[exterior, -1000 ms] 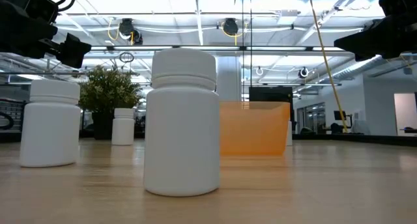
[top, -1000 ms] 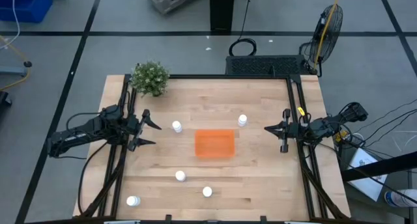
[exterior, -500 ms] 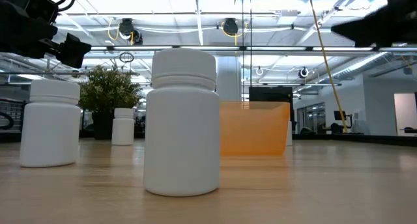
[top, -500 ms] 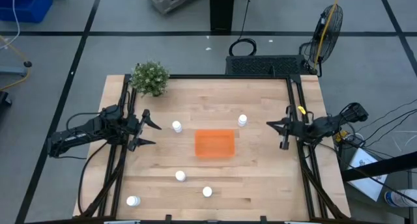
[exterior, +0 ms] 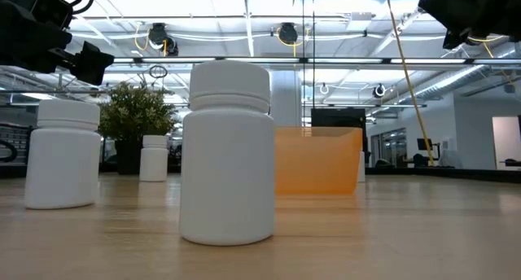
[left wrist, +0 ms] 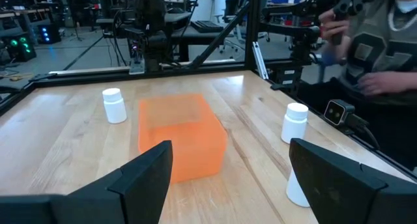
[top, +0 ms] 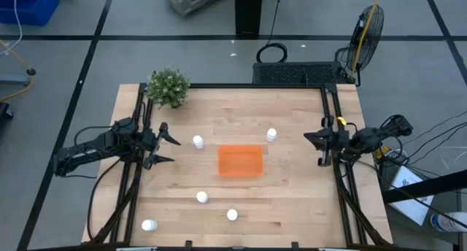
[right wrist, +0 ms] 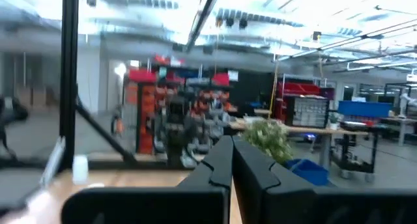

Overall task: Pick and place pill bottles into a basket
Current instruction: Put the white medicine bottle into the orange bin

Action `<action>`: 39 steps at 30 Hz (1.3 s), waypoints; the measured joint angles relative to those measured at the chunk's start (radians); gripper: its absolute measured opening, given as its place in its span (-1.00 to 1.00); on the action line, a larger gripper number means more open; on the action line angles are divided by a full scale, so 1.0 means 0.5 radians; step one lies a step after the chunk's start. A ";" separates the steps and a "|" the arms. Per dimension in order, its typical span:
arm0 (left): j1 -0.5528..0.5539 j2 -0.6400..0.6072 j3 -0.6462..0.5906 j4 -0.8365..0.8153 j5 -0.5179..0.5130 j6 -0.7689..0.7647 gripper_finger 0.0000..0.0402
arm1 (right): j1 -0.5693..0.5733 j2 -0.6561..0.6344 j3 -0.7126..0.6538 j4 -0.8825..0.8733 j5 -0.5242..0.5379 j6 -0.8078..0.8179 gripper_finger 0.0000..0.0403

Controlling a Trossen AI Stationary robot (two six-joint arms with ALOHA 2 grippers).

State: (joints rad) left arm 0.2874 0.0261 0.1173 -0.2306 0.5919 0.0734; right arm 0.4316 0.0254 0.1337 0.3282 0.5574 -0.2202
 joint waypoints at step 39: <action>0.001 -0.001 0.000 0.000 0.000 0.000 0.55 | -0.479 1.999 1.342 -1.055 0.538 0.897 -1.00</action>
State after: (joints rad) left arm 0.2878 0.0257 0.1173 -0.2306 0.5919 0.0734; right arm 0.1919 1.0247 0.8049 -0.1991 0.8262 0.2281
